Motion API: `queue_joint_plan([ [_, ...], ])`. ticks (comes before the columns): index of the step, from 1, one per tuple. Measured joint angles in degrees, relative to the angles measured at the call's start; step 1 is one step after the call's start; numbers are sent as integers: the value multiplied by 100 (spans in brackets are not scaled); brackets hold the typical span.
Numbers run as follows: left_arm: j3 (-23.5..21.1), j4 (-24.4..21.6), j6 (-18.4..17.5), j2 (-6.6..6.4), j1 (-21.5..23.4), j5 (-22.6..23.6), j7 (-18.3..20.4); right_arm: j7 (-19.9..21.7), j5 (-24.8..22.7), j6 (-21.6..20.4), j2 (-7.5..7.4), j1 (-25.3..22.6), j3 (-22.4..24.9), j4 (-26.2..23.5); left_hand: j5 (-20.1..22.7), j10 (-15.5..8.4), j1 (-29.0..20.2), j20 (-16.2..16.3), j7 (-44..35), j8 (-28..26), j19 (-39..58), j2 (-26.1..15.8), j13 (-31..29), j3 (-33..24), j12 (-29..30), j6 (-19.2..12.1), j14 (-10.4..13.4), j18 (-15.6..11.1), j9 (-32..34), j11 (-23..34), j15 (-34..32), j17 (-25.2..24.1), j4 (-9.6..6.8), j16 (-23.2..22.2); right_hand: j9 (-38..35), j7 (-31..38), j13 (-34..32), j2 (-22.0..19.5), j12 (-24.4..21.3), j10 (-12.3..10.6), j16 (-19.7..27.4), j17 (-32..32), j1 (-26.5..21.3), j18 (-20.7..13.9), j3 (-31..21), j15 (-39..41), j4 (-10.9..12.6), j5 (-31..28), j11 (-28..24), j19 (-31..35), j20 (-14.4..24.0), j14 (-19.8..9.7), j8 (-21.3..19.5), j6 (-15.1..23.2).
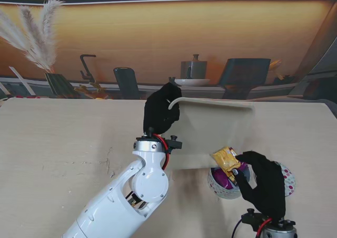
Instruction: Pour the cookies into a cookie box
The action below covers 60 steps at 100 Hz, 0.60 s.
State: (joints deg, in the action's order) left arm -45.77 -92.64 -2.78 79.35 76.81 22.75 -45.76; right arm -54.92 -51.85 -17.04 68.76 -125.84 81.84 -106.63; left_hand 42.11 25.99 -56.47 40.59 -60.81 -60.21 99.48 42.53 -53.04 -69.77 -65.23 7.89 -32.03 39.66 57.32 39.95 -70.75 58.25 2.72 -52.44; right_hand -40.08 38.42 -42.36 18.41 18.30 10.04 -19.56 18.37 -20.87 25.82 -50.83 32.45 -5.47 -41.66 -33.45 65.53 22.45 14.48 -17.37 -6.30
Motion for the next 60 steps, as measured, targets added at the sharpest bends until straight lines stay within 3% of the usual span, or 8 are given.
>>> queue_joint_plan([
  [60, -100, -53, 5, 32, 58, -295, -115, 21, 40, 3, 5, 5, -8, 3, -1, 0, 4, -7, 0, 1, 0, 0, -5, 0, -1, -17, 6, 0, 4, 3, 0, 1, 0, 16, 0, 0, 3, 0, 0, 2, 0, -3, 0, 0, 0, 24, 0, 0, 0, 0, 0, 1, 0, -1],
])
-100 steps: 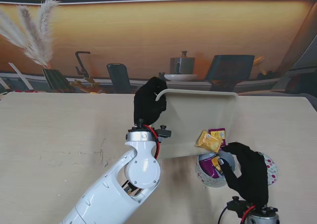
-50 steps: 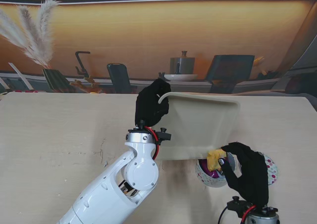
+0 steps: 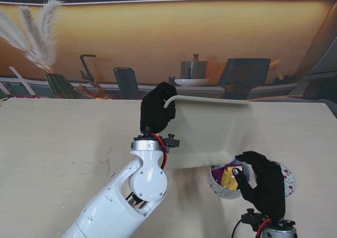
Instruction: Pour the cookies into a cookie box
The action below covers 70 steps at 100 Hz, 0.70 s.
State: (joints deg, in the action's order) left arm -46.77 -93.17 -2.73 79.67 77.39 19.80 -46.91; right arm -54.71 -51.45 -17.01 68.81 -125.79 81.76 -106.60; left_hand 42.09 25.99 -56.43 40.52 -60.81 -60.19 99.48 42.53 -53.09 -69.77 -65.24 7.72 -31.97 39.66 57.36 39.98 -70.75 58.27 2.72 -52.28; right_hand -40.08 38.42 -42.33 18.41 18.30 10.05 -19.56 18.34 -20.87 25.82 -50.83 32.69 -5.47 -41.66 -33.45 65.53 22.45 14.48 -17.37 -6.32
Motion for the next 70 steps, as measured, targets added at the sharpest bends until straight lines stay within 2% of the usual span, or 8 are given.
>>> queue_joint_plan([
  [15, -227, -252, 0, 1, 141, -332, 6, 21, 6, 7, 0, 12, -11, 3, 0, 0, 0, -1, 0, 0, 1, 0, 0, 0, 0, -1, 0, 0, 1, 7, -1, 1, 0, 0, 0, 0, 0, 0, 0, 0, 0, -2, 0, 0, 0, 1, 0, 0, 0, 0, 0, 1, 0, 0],
  [26, -427, -411, 21, -19, 244, -340, 64, 71, 8, 8, 0, 18, -12, 3, 0, 1, 2, -1, 0, 0, 18, 0, -7, 0, 0, -3, 0, 0, 1, 12, -1, 7, 0, 0, 0, 0, 0, 0, 0, 1, 0, -2, 0, 0, 0, 1, 0, 0, -1, 0, 0, 1, 0, -1],
  [58, -1235, -658, 231, -277, 592, -289, 476, 226, -40, 52, -39, 82, -51, 16, 0, 3, 13, -2, -2, 0, 44, 0, -42, 0, 0, -7, 0, 0, 7, 33, -1, 24, -43, 0, 0, 0, 0, 0, 0, 1, 0, -3, 0, 0, 0, 2, 0, 0, -1, 0, 0, 1, 0, -1],
  [65, -1427, -729, 367, -323, 680, -366, 672, 239, -42, 60, -44, 101, -72, 18, 0, 3, 46, -2, -5, 0, 52, 0, -46, 0, 0, -16, 1, 0, 9, 54, -1, 27, -121, 0, 0, 0, 0, 0, 0, 1, 0, -3, 0, 0, 0, 2, 0, 0, -1, 0, 0, 2, 0, -1],
  [70, -1610, -829, 515, -362, 767, -574, 1009, 244, -43, 63, -44, 112, -84, 19, 0, 3, 53, -2, -5, 0, 56, 1, -46, 0, 0, -16, 1, 0, 9, 67, -1, 27, -158, 0, 0, 0, 0, 0, 0, 2, 0, -3, 0, 0, 27, 2, 0, 0, -1, 0, 0, 2, 0, -1],
])
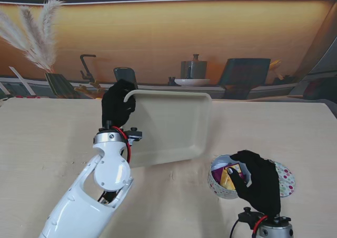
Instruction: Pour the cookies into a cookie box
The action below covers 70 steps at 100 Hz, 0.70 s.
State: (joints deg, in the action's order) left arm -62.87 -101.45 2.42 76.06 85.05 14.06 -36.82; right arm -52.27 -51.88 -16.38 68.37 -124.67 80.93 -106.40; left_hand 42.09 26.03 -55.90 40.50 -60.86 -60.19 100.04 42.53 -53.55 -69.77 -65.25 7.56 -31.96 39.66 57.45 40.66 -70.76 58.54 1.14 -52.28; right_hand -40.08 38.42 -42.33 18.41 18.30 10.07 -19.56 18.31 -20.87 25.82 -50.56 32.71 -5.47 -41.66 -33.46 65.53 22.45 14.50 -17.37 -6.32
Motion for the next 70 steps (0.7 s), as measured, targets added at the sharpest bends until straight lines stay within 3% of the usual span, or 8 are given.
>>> queue_joint_plan([
  [5, -133, -60, 71, -54, 69, -154, 213, 7, -1, 1, -1, 12, -8, 3, 0, 0, 1, 0, 0, 0, 12, 4, -7, 0, 0, 0, 1, 0, 1, 2, 0, 3, -1, 0, 0, 0, 0, 0, 0, 0, 0, 0, 0, 0, 0, 0, 0, 0, 0, 0, 0, 0, 0, 0],
  [17, -265, -21, 92, -148, 145, -176, 196, 64, 23, 0, -2, 46, -34, 15, 0, 2, 7, 0, 0, 1, 53, 7, -8, 0, 0, -1, 2, 0, 36, 2, -3, 8, -19, -1, 0, 0, 0, 0, 0, 1, 0, 0, 0, 0, 1, 0, 0, 0, 0, 0, 0, 0, 0, 0],
  [42, -498, 330, 109, -159, 198, -322, 204, 225, 70, 25, -8, 140, -57, 74, 0, 5, 11, 0, -1, 1, 64, 7, -9, 0, 0, -1, 2, 0, 46, 3, -3, 11, -25, -1, 0, 0, 0, 0, 0, 1, 0, 0, 0, 0, 1, 0, 0, 0, 0, 0, 0, 0, 0, 0],
  [61, -588, 650, 305, -153, 172, -447, 203, 317, 122, 48, -14, 203, -78, 112, 0, 8, 17, 20, -1, 1, 66, 7, -11, 0, 0, -1, 2, 0, 49, 7, -3, 11, -72, 14, 0, 0, 0, 0, 0, 1, 0, 0, 0, 0, 1, 1, 0, 0, 0, 0, 0, 0, 0, 0],
  [70, -661, 646, 568, -150, 196, -511, 246, 342, 129, 61, -15, 223, -85, 122, -4, 8, 19, 72, -1, 1, 68, 7, -16, 0, 0, -1, 4, 0, 58, 10, -3, 12, -77, 92, 0, 0, 0, 0, 0, 1, 0, 0, 0, 0, 1, 1, 0, 0, 0, 0, 0, 0, 0, 0],
])
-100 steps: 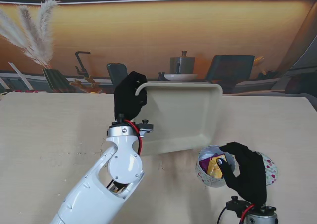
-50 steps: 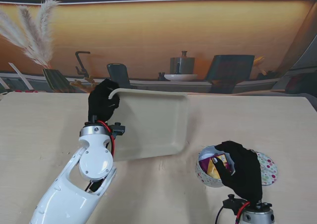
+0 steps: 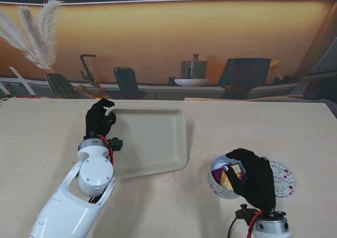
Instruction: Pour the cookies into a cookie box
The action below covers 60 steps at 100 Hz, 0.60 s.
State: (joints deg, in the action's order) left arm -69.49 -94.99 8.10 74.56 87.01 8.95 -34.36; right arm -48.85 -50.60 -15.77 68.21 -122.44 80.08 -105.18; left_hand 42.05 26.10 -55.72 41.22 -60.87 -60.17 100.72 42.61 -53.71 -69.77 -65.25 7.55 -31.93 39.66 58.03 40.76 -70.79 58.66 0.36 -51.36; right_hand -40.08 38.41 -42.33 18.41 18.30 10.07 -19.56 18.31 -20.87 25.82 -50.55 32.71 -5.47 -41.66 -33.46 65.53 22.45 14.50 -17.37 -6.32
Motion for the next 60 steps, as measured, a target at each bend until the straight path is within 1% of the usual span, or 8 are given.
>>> queue_joint_plan([
  [7, -29, -10, 245, -2, 17, 0, 17, 18, 0, 5, -2, 14, -7, 6, -8, 1, 1, 1, 0, 0, 0, 0, -51, 0, 0, 0, 4, 0, 19, 1, 44, 0, -1, 63, 0, 0, 0, 0, 0, 0, 0, 0, 0, 0, 0, 0, 0, 0, 0, 0, 0, 0, 0, 0],
  [22, -26, 157, 273, 18, -3, 57, -79, 50, 3, 9, -8, 44, -21, 28, -17, 1, 36, 1, 3, 0, 0, 0, -80, 0, 0, 0, 26, 0, 51, 2, 46, 0, -4, 105, 0, 0, 0, 0, 0, 0, 0, -2, 0, 0, 0, 0, 0, 0, 0, 0, 0, 0, 0, 0],
  [24, -27, 175, 299, 22, -7, 48, -83, 51, 6, 10, -9, 48, -25, 30, -32, 1, 48, 2, 4, 0, 0, 0, -100, 0, 0, 0, 35, 0, 53, 2, 46, 0, -19, 127, 0, 0, 0, 0, 0, 0, 0, -2, 0, 0, 0, 0, 0, 0, 0, 0, 0, 0, 0, 0],
  [25, -29, 183, 325, 24, -9, 39, -83, 52, 8, 10, -9, 50, -27, 31, -42, 1, 58, 2, 4, -2, 0, 0, -113, 0, 0, 0, 42, 0, 56, 2, 46, 0, -63, 132, 0, 0, 0, 0, 0, 0, 0, -2, 0, 0, 0, 0, 0, 0, 0, 0, 0, 0, 0, 0],
  [28, -33, 193, 430, 29, -14, 18, -73, 54, 11, 12, -9, 56, -32, 33, -66, 1, 62, 4, 4, -2, 0, 0, -162, 0, 0, 0, 68, 0, 81, 2, 46, 1, -65, 136, 0, 0, 0, 0, 0, 0, 0, -3, 0, 0, 0, 0, 0, 0, 0, 0, 0, 0, 0, 0],
  [39, -77, 239, 910, 41, -43, -60, 70, 72, 24, 13, -10, 73, -38, 45, -76, 18, 84, 5, 98, 6, 0, -4, -366, 0, 0, 0, 91, 2, 139, 2, -99, 5, -69, 137, 0, 0, 0, 0, 0, 0, 0, -12, 0, 0, 0, 0, 0, 0, 0, 0, 0, 0, 0, 0],
  [55, -138, 401, 1162, 42, -117, -171, 300, 80, 28, 14, -11, 85, -46, 53, -121, 18, 118, 9, 98, 7, 0, -26, -421, 0, 0, 0, 91, 7, 152, 2, -139, 11, -74, 136, 0, 0, 0, 0, 0, 0, 0, -14, 0, 0, 0, 0, 0, 0, 0, 0, 0, 0, 0, 0],
  [60, -146, 478, 1245, 43, -159, -218, 349, 80, 28, 16, -11, 89, -50, 55, -137, 18, 130, 14, 98, 7, 0, -29, -426, 0, 0, 0, 91, 8, 152, 2, -153, 11, -112, 136, 0, 0, 0, 0, 0, 0, 0, -15, 0, 0, 0, 0, 0, 0, 0, 0, 0, 0, 0, 0],
])
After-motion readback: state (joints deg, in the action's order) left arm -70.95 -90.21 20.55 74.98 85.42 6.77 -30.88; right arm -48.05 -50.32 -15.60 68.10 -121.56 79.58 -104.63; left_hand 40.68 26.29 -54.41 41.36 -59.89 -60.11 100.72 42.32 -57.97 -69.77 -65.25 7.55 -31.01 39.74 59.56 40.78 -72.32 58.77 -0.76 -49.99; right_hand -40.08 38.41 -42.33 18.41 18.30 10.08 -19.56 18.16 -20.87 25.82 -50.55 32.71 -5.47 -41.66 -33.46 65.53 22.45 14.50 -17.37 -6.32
